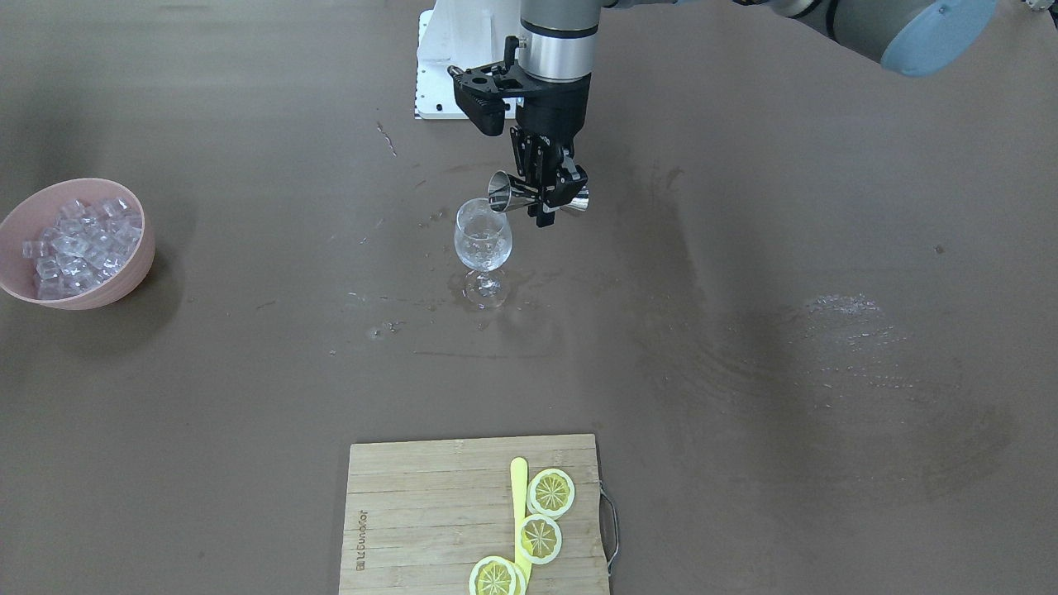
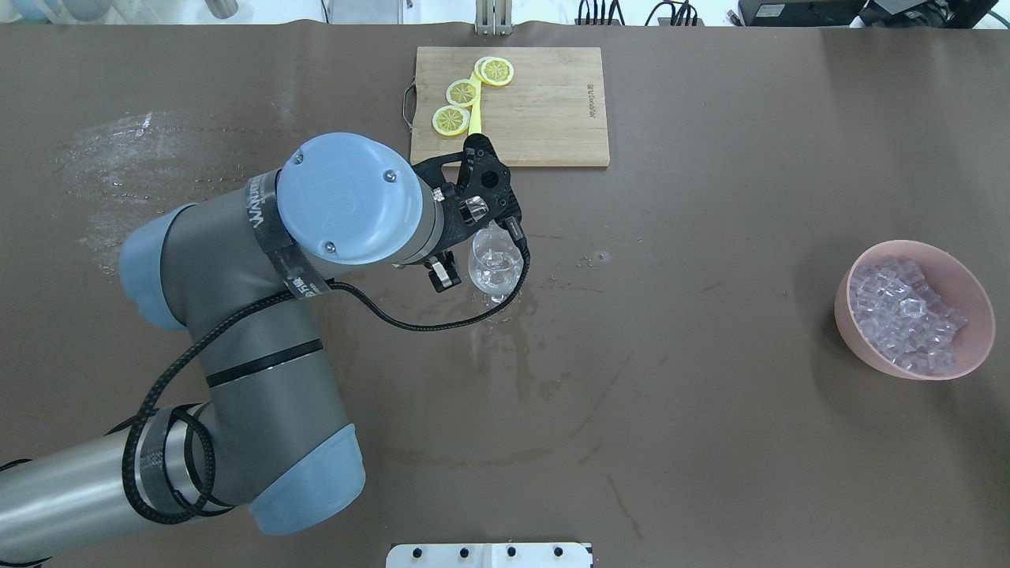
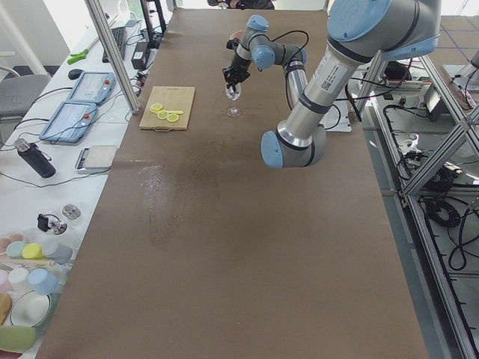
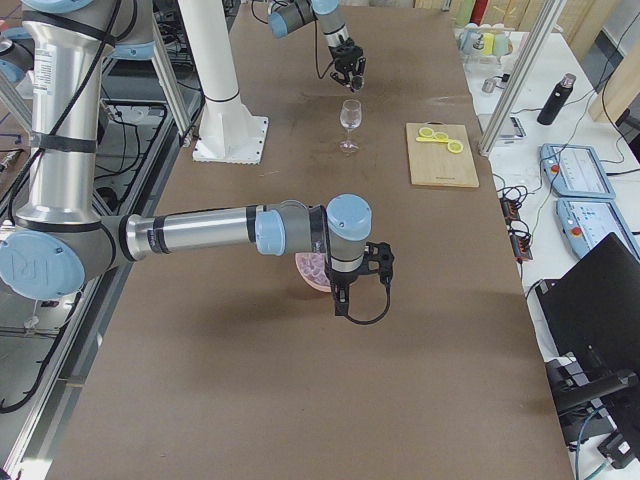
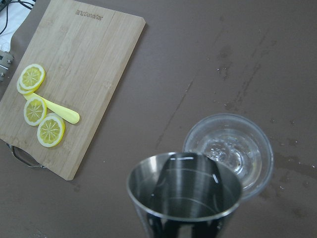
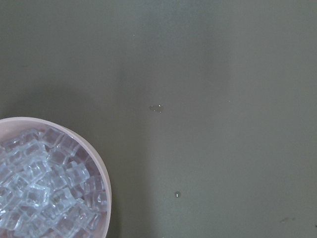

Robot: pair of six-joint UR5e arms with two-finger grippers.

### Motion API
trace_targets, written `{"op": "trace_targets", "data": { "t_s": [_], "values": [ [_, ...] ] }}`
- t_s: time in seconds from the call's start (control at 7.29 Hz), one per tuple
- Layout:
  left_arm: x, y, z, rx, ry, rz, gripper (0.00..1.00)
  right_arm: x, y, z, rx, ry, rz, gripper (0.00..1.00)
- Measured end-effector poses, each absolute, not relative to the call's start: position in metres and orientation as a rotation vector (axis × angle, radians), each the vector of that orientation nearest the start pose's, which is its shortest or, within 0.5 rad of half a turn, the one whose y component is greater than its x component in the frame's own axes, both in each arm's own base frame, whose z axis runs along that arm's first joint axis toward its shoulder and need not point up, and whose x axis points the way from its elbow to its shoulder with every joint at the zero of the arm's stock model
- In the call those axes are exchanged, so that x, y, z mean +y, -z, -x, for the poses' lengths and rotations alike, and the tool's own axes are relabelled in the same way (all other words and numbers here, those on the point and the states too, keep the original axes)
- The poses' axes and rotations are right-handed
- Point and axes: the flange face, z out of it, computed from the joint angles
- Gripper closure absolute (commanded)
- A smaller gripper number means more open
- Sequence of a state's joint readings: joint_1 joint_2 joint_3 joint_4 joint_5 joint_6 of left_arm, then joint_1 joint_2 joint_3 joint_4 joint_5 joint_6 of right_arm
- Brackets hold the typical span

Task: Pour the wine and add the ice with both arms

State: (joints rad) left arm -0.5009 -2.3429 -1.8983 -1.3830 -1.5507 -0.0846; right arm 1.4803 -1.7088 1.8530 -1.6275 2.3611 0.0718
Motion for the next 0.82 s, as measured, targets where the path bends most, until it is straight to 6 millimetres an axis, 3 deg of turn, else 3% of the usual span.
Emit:
{"op": "trace_targets", "data": {
  "t_s": [0.82],
  "values": [
    [-0.396,-0.093,-0.491,0.379,-0.917,-0.800,1.00,-0.439,-0.590,-0.022,-0.808,0.050,-0.012,0.00]
  ]
}}
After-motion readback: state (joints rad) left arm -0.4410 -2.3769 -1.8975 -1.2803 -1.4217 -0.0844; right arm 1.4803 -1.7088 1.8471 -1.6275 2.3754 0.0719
